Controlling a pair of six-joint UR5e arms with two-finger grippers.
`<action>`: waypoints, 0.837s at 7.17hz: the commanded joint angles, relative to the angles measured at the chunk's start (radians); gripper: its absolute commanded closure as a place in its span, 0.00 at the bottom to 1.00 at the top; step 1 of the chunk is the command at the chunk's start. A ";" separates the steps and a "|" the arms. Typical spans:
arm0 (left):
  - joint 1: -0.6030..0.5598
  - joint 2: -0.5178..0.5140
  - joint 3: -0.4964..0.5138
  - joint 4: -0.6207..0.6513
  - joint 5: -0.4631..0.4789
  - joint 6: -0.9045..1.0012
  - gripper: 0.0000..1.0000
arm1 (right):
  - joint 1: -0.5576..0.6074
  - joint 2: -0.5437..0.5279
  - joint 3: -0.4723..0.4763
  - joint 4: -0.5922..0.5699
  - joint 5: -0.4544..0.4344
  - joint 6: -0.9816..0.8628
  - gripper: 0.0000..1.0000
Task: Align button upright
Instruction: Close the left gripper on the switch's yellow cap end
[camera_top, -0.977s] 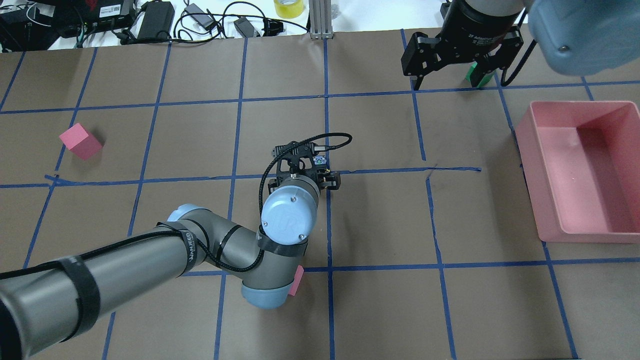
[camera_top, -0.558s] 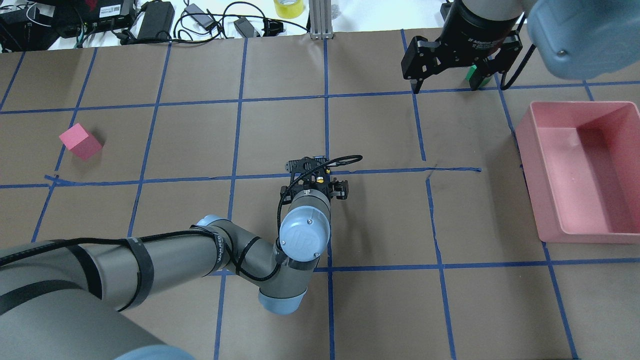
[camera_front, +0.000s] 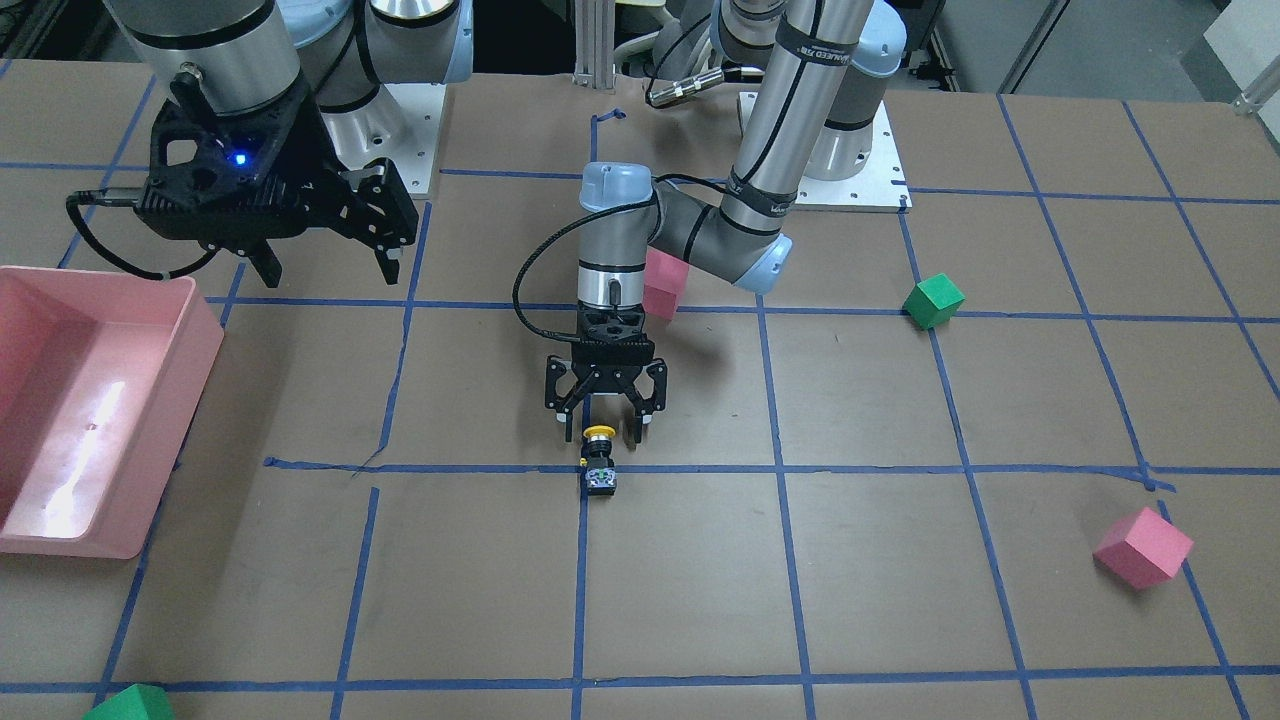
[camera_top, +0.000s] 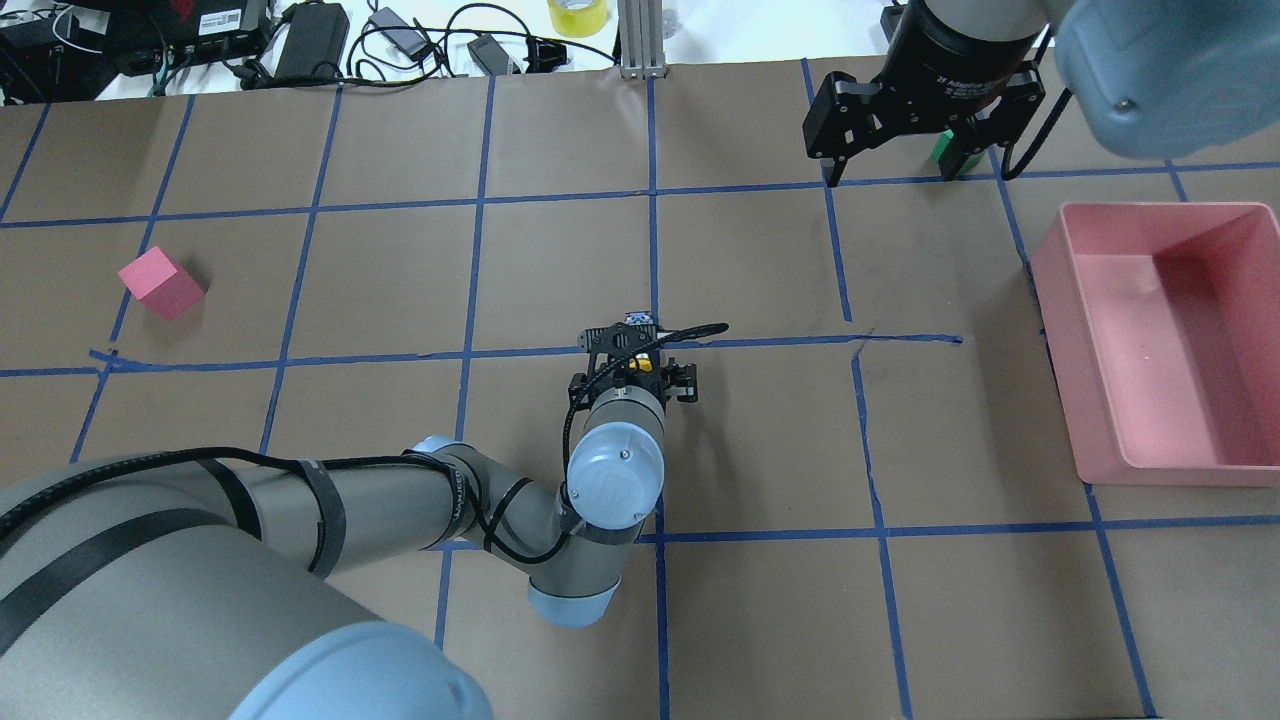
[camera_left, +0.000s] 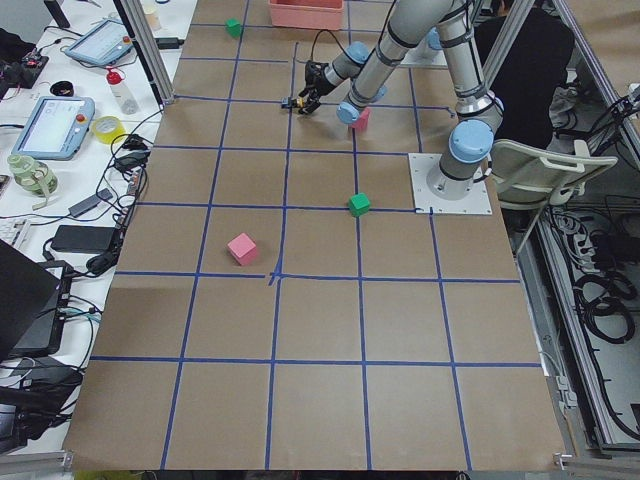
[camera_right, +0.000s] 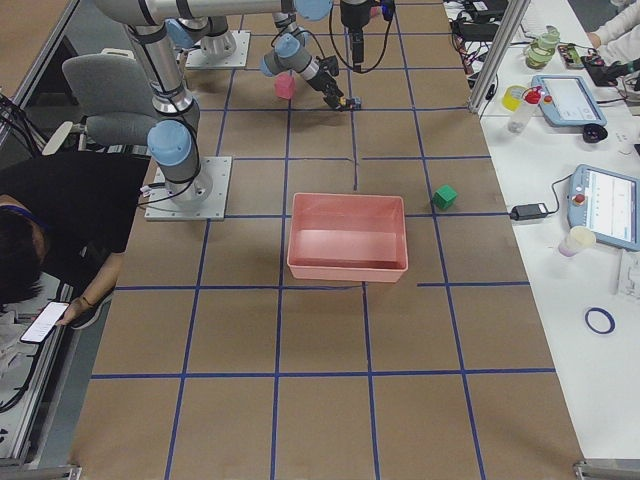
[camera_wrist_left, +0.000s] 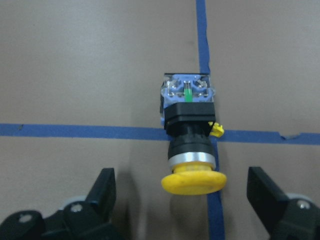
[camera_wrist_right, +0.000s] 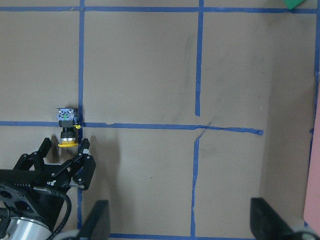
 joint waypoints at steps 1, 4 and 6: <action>0.000 -0.010 0.007 0.003 -0.002 0.004 0.50 | -0.001 0.000 0.002 -0.008 -0.002 -0.001 0.00; 0.003 0.025 0.029 -0.007 -0.012 0.061 0.85 | -0.001 0.003 0.002 -0.020 -0.004 -0.001 0.00; 0.020 0.080 0.120 -0.192 -0.012 0.063 0.85 | -0.001 0.003 0.002 -0.020 -0.004 -0.001 0.00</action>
